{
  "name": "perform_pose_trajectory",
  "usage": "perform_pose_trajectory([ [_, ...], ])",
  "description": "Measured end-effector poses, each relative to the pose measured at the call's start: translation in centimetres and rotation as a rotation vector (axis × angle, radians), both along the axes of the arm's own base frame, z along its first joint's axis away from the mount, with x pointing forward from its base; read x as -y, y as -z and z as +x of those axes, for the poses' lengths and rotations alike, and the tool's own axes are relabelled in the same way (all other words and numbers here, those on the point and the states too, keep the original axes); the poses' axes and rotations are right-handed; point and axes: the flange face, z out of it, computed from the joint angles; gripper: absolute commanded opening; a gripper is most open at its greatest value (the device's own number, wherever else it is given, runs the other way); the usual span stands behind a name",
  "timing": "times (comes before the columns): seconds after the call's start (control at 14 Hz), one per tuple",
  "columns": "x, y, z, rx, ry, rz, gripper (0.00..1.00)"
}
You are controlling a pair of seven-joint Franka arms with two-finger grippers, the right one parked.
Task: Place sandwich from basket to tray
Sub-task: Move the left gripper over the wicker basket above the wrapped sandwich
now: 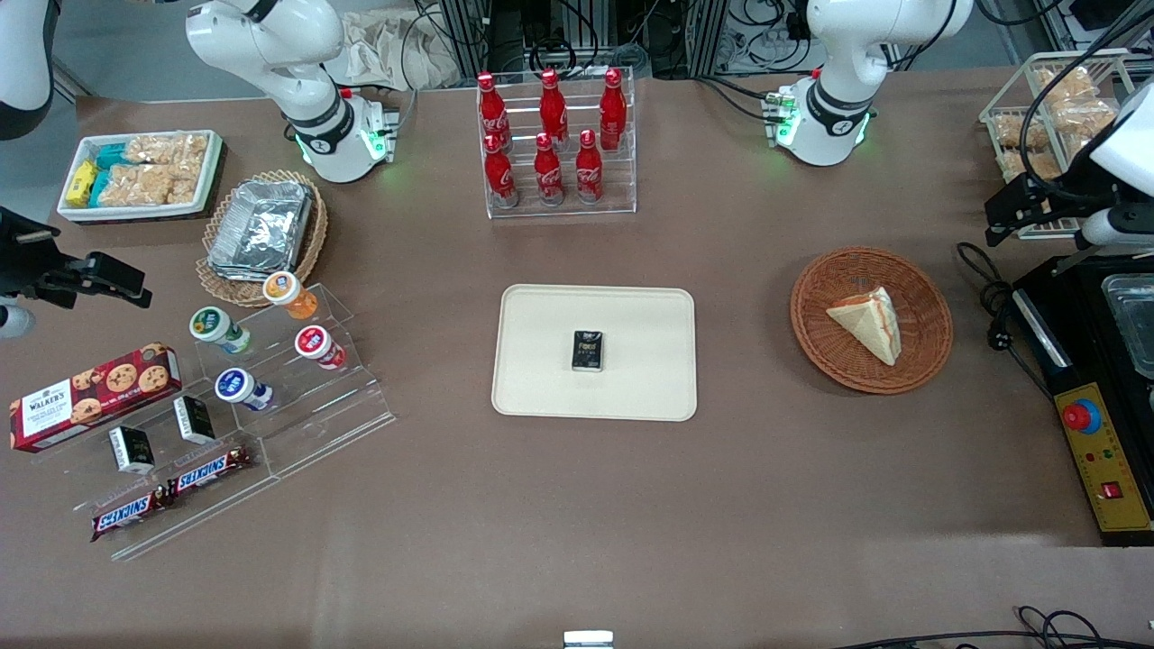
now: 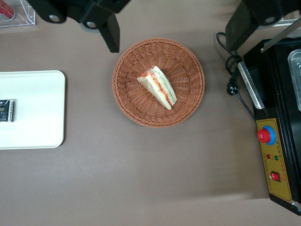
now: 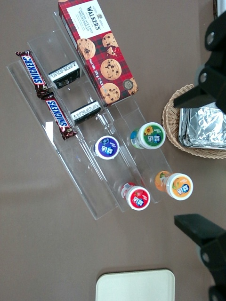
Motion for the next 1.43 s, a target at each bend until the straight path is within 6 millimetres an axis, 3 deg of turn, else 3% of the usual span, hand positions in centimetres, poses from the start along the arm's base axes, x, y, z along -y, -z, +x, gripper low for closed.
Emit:
perform_pose_trajectory([
  [0.43,-0.6,2.0,1.0,-0.044,-0.107,-0.003,1.0],
  [0.86,-1.4,7.4,2.3,-0.155,-0.519,-0.045,1.0],
  [1.14,-1.7,13.2,2.2,-0.143,-0.706,-0.036,1.0],
  [1.43,-1.9,20.6,-0.3,-0.131,-0.791,-0.037,1.0],
])
